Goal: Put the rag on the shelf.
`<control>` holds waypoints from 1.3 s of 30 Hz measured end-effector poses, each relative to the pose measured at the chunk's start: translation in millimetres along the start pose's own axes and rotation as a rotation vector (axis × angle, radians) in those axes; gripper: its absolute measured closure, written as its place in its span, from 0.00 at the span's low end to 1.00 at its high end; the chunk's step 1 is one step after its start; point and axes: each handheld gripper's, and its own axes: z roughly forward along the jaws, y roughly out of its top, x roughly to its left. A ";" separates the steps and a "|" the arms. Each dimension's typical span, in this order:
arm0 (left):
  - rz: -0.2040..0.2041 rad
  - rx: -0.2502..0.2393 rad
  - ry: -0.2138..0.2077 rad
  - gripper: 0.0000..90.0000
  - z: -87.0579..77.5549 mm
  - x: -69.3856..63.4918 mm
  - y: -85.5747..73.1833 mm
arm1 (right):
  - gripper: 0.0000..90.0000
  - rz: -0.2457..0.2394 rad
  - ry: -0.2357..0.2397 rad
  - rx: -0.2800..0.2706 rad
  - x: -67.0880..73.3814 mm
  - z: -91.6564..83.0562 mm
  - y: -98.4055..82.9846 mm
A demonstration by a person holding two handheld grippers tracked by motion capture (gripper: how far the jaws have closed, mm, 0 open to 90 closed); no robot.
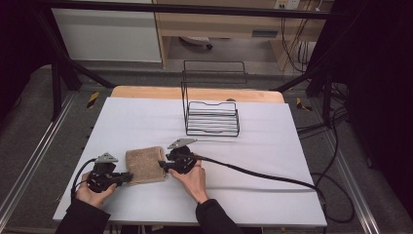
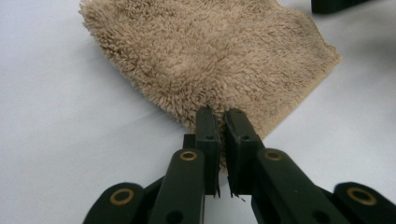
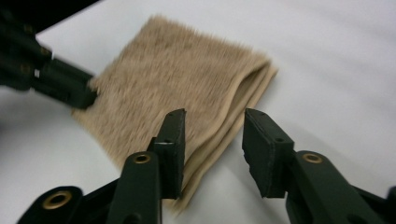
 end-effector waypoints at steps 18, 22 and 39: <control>0.032 -0.021 0.033 0.91 2.1 -3.1 -4.2 | 0.58 -0.004 -0.049 0.049 -29.0 56.1 31.6; 0.039 -0.021 0.033 0.91 1.9 -2.9 -4.3 | 0.67 0.012 -0.036 0.065 -29.0 57.7 29.6; 0.038 -0.047 -0.088 0.95 -10.3 -4.2 0.9 | 0.94 0.050 -0.027 0.036 -15.6 22.6 43.0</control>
